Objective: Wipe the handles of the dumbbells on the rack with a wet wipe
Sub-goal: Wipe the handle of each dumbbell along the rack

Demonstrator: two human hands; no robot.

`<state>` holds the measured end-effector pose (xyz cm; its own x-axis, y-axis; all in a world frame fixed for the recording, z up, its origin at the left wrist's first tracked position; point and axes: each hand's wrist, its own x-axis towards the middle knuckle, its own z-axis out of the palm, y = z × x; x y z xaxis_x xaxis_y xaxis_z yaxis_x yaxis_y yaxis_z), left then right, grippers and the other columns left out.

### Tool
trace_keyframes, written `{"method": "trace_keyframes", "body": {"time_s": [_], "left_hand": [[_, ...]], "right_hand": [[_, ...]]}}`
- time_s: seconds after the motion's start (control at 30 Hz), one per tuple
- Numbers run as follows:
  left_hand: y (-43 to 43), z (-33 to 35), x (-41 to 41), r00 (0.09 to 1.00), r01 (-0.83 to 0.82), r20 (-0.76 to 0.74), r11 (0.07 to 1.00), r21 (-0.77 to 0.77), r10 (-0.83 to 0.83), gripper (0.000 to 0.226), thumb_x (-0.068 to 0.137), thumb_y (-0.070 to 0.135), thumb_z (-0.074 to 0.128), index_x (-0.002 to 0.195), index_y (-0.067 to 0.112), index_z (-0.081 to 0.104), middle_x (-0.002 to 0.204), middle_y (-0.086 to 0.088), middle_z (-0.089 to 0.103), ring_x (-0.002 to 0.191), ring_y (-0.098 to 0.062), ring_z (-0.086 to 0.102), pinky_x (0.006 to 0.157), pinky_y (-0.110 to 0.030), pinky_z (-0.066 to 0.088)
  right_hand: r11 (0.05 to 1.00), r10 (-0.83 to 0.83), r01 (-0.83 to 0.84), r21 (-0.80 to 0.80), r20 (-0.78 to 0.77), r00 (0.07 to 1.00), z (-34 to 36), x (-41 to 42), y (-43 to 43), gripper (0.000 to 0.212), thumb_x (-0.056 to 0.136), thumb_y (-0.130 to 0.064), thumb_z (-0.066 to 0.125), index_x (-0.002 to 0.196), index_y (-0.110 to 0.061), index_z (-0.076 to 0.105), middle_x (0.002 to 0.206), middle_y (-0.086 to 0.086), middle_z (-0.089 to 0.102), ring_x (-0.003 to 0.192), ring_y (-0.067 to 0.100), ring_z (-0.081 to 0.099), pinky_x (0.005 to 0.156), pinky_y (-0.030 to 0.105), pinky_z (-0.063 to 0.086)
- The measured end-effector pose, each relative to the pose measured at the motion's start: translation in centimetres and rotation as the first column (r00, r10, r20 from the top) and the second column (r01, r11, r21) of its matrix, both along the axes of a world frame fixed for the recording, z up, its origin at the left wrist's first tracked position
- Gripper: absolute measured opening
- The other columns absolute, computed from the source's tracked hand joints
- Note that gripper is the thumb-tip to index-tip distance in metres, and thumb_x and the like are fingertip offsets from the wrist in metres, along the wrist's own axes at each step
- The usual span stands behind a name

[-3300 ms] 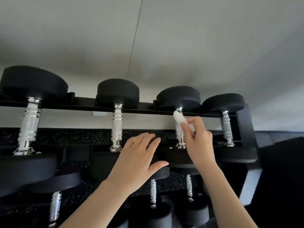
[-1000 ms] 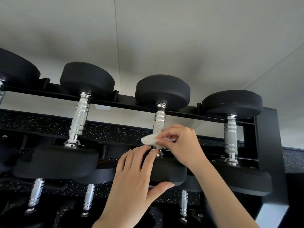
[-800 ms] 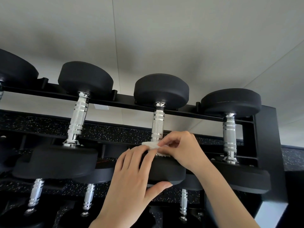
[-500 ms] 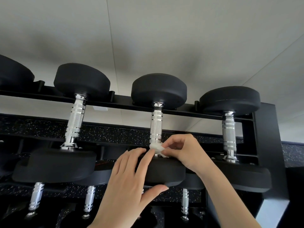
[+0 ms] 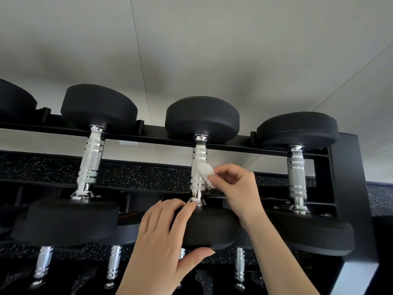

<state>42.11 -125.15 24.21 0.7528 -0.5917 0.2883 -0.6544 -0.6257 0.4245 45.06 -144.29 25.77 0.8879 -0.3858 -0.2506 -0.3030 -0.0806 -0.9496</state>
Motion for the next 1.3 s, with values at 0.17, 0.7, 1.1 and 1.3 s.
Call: {"method": "trace_keyframes", "body": {"time_s": [0.17, 0.7, 1.1, 1.3], "left_hand": [[-0.1, -0.3, 0.2, 0.998, 0.010, 0.055, 1.000, -0.021, -0.008, 0.064, 0.090, 0.066, 0.035, 0.128, 0.015, 0.047, 0.116, 0.000, 0.048, 0.106, -0.021, 0.046, 0.098, -0.037, 0.033], [-0.4, -0.4, 0.3, 0.996, -0.017, 0.085, 0.999, -0.029, 0.020, 0.064, 0.083, 0.067, 0.043, 0.121, 0.016, 0.047, 0.114, 0.000, 0.047, 0.104, -0.023, 0.046, 0.094, -0.038, 0.034], [-0.5, -0.4, 0.3, 0.995, -0.032, 0.089, 0.999, -0.040, 0.035, 0.062, 0.083, 0.066, 0.045, 0.120, 0.017, 0.048, 0.113, 0.001, 0.048, 0.104, -0.022, 0.046, 0.095, -0.037, 0.033], [-0.5, -0.4, 0.3, 0.996, -0.027, 0.086, 0.999, -0.033, 0.030, 0.064, 0.079, 0.065, 0.049, 0.120, 0.016, 0.048, 0.113, 0.001, 0.048, 0.105, -0.022, 0.047, 0.095, -0.037, 0.033]], "right_hand": [[0.995, -0.098, 0.097, 0.028, 0.052, 0.994, -0.2, 2.0, -0.2, 0.012, 0.077, -0.002, 0.071, 0.080, -0.014, 0.070, 0.080, 0.001, 0.072, 0.075, 0.010, 0.065, 0.073, 0.024, 0.051], [0.951, -0.197, 0.166, 0.263, 0.097, 0.976, -1.2, 5.0, -0.1, 0.010, 0.086, 0.000, 0.061, 0.087, -0.010, 0.064, 0.084, 0.008, 0.070, 0.080, 0.018, 0.064, 0.080, 0.037, 0.056], [0.853, -0.094, 0.008, 0.521, 0.138, 0.986, -2.8, 5.4, -0.7, 0.016, 0.088, 0.004, 0.055, 0.080, -0.009, 0.052, 0.076, 0.007, 0.067, 0.073, 0.018, 0.064, 0.077, 0.036, 0.054], [0.814, -0.076, -0.034, 0.580, 0.164, 0.984, -3.5, 5.2, -1.0, 0.011, 0.089, 0.004, 0.053, 0.084, -0.006, 0.055, 0.081, 0.010, 0.069, 0.078, 0.021, 0.066, 0.081, 0.038, 0.055]]}}
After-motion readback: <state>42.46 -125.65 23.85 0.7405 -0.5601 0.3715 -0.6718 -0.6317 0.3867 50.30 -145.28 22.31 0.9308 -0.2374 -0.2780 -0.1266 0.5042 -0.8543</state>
